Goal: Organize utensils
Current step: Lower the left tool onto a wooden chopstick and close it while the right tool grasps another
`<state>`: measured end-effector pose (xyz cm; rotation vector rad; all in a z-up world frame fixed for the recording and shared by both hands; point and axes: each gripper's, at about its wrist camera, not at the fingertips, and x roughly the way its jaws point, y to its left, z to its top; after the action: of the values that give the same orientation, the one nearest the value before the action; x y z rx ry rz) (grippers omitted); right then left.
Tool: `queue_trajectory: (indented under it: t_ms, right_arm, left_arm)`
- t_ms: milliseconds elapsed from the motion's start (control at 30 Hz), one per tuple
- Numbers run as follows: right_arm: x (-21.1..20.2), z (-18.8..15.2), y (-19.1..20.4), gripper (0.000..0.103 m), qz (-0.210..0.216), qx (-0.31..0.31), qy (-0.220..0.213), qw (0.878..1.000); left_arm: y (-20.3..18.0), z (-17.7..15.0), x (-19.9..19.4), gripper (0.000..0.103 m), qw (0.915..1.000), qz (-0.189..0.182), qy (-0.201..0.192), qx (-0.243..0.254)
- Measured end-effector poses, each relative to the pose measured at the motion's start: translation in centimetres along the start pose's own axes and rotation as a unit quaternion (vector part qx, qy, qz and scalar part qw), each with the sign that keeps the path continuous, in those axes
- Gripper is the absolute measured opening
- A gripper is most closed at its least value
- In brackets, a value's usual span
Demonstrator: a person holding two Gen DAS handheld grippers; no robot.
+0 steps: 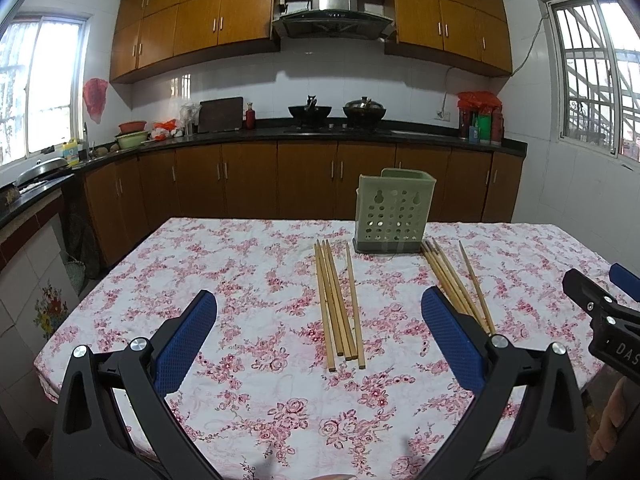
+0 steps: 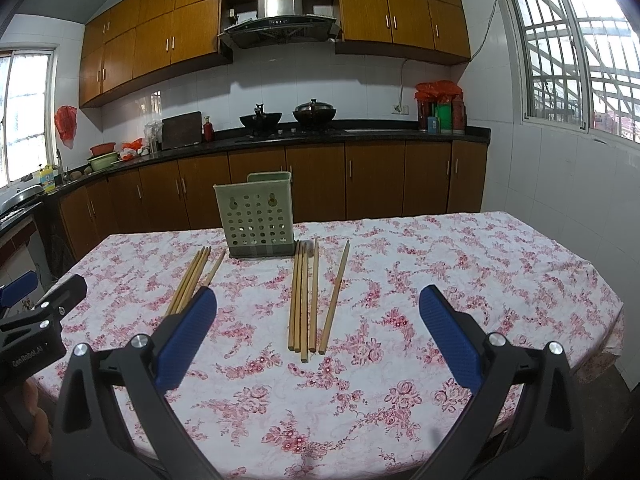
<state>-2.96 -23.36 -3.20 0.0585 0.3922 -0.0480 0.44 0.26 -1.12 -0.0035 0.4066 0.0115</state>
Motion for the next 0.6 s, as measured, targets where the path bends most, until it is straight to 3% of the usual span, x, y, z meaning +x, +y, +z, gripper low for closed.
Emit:
queue_trajectory:
  t_ms: [200, 400, 533, 600]
  right_arm:
    - [3.3, -0.8, -1.3, 0.099, -0.013, 0.026, 0.053, 0.998]
    - [9.0, -0.8, -4.0, 0.097, -0.024, 0.058, 0.123, 0.990]
    - [13.4, -0.5, -4.8, 0.063, -0.021, 0.063, 0.167, 0.984]
    - [15.8, -0.4, -4.9, 0.050, -0.011, 0.070, 0.193, 0.979]
  left_arm:
    - [1.0, -0.6, 2.9, 0.101, 0.9990, 0.009, 0.043, -0.005]
    - [3.9, -0.5, 8.0, 0.101, 0.9907, 0.030, 0.129, -0.034]
    - [5.1, -0.2, 11.2, 0.094, 0.9857, 0.036, 0.161, -0.037]
    - [5.0, 0.0, 12.4, 0.077, 0.9837, 0.028, 0.174, -0.035]
